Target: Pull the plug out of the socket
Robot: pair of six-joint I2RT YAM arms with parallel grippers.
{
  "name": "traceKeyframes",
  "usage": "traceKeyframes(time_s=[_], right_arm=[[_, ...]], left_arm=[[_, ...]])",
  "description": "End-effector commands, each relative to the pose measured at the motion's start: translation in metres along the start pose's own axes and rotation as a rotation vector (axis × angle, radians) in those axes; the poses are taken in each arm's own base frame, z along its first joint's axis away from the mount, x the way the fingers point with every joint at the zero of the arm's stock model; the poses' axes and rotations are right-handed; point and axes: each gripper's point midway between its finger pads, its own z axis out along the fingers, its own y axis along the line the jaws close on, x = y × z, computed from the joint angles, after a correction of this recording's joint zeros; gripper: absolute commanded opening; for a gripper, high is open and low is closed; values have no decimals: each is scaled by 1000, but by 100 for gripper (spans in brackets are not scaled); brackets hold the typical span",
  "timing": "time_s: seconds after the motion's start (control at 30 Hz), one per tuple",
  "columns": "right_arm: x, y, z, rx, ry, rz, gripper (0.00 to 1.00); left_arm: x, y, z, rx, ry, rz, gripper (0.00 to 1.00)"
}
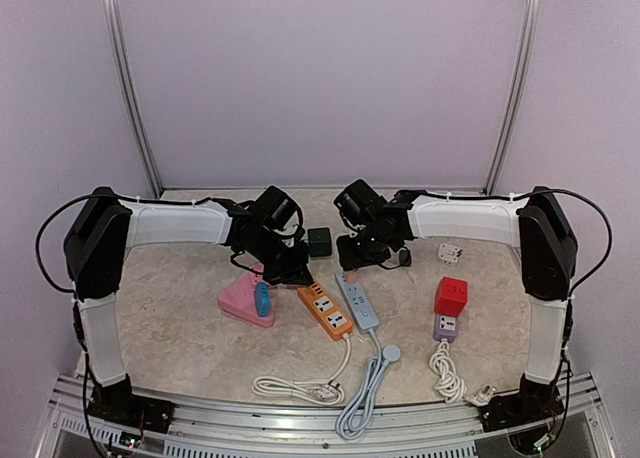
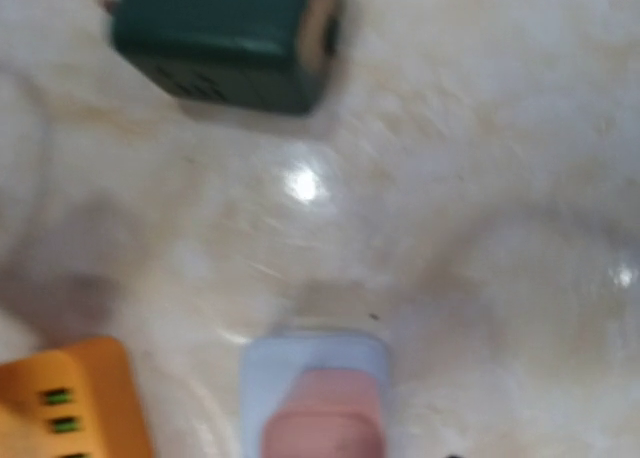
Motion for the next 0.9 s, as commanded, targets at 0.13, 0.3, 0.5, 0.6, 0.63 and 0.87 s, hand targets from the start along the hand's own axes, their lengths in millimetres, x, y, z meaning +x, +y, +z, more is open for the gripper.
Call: traceKeyframes(time_s=[0.13, 0.3, 0.5, 0.6, 0.63, 0.87], right_arm=[[17, -6, 19, 52, 57, -27, 41], [22, -2, 24, 41, 70, -26, 25], [33, -2, 22, 52, 91, -24, 14], [41, 0, 19, 44, 104, -17, 17], [43, 0, 18, 45, 106, -16, 20], [53, -5, 21, 56, 117, 3, 33]], left_arm=[[-9, -14, 2, 52, -5, 11, 0], [-16, -22, 7, 68, -10, 27, 0], [-23, -28, 22, 83, 1, 46, 0], [-24, -33, 28, 93, 5, 58, 0], [-24, -34, 31, 96, 8, 62, 0], [-22, -42, 46, 110, 25, 75, 0]])
